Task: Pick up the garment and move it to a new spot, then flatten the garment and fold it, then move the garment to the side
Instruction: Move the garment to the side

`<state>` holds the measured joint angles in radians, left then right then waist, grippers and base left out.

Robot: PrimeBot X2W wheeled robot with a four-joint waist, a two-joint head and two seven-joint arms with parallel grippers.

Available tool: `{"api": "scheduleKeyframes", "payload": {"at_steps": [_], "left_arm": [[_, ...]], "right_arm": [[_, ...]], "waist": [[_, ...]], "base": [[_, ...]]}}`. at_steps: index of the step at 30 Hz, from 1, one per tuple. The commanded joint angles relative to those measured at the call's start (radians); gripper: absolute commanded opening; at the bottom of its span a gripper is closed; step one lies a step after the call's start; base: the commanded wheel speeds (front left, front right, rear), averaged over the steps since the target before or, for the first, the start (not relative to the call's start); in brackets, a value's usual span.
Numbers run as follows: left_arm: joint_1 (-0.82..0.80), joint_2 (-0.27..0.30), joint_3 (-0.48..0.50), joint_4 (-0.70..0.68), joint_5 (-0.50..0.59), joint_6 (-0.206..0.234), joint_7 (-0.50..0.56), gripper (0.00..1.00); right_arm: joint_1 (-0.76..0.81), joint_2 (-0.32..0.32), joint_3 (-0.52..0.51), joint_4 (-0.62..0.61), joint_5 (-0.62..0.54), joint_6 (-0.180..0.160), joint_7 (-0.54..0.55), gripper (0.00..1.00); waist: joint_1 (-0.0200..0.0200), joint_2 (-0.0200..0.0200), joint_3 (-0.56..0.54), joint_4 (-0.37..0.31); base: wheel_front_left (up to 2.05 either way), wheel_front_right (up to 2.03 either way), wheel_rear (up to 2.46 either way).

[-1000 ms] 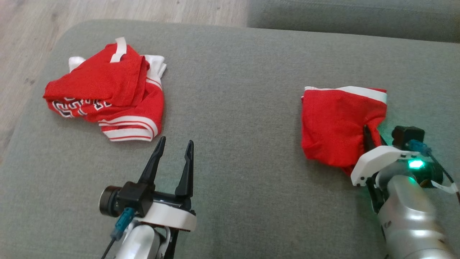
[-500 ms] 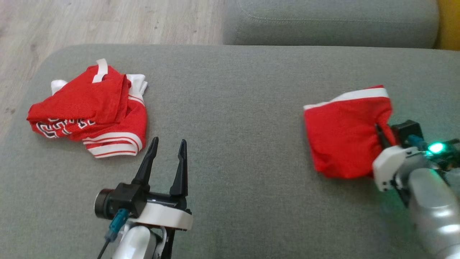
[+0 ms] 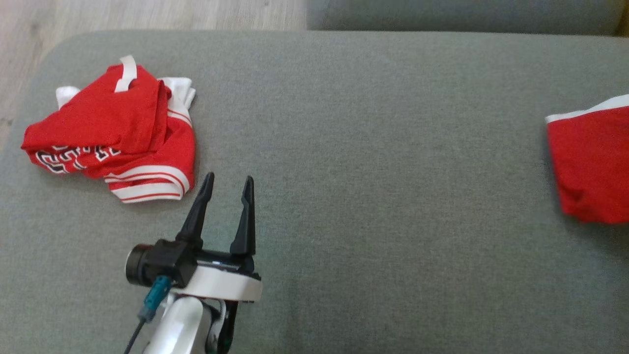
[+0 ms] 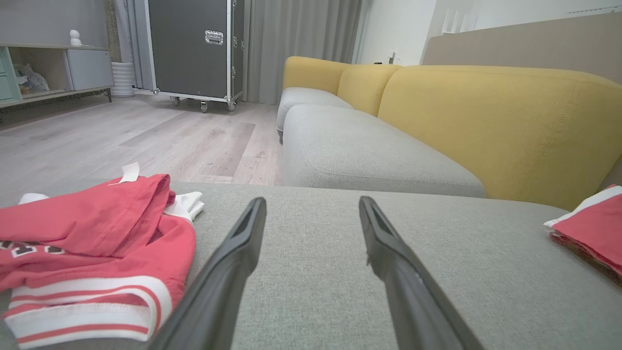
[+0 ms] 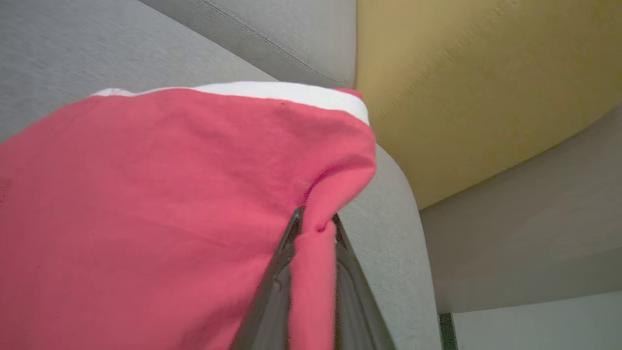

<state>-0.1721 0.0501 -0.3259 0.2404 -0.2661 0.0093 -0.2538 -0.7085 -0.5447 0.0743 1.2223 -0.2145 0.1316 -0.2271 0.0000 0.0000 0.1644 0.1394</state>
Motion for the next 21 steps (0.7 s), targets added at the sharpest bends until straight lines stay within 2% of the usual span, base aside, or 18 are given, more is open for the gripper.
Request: {"api": "scheduleKeyframes", "payload": {"at_steps": [1,6,12,13,14,21], "left_arm": [[-0.055,0.0,0.038,-0.035,0.002,-0.002,-0.008,1.0],[-0.064,0.0,0.044,-0.033,0.006,-0.007,-0.008,1.0],[-0.062,0.0,0.047,-0.027,0.009,-0.008,-0.008,1.0],[-0.06,0.0,0.047,-0.024,0.01,-0.007,-0.008,1.0],[-0.057,0.0,0.047,-0.021,0.012,-0.007,-0.008,1.0],[-0.024,0.0,0.067,-0.01,0.024,-0.009,-0.008,1.0]], "right_arm": [[-0.022,-0.058,0.0,-0.02,0.009,-0.001,0.006,0.0],[-0.019,-0.091,-0.042,-0.042,0.006,-0.001,0.03,0.0],[0.0,-0.082,-0.08,-0.072,-0.006,-0.001,0.048,0.0],[0.005,-0.077,-0.088,-0.08,-0.013,-0.001,0.052,0.4],[0.01,-0.07,-0.098,-0.088,-0.016,-0.001,0.056,1.0],[0.054,-0.006,-0.154,-0.158,-0.05,-0.001,0.08,1.0]], "waist": [[0.0,0.0,0.028,0.011],[0.0,0.0,0.046,0.017],[0.0,0.0,0.037,0.014],[0.0,0.0,0.03,0.012],[0.0,0.0,0.022,0.009],[0.0,0.0,-0.071,-0.019]], "base": [[0.0,0.0,0.0],[0.0,0.0,0.0],[0.0,0.0,0.0],[0.0,0.0,0.0],[0.0,0.0,0.0],[0.0,0.0,0.0]]}}
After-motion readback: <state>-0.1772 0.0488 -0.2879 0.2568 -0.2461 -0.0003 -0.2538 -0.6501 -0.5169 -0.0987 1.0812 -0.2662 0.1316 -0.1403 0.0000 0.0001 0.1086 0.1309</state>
